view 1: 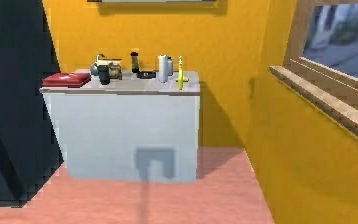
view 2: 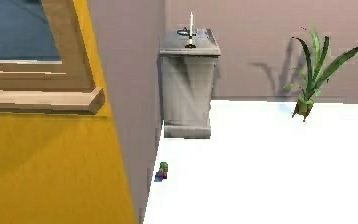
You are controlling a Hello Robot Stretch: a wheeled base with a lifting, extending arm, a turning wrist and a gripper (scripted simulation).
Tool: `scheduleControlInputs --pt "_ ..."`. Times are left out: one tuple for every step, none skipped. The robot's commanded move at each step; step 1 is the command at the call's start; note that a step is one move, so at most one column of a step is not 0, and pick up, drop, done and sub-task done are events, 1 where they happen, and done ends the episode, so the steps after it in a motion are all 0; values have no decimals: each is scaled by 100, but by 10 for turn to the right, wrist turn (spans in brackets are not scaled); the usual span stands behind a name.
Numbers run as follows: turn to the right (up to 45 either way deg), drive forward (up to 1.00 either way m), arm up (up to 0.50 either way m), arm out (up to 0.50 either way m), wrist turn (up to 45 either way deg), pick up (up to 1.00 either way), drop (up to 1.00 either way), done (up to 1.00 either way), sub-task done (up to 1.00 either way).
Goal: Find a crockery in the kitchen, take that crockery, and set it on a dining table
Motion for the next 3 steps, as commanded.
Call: scheduleControlInputs --pt "0 85 0 0 0 0 0 0 0" --pt "-450 0 0 0 0 0 0 0 0" --pt "-450 0 0 0 0 0 0 0 0"
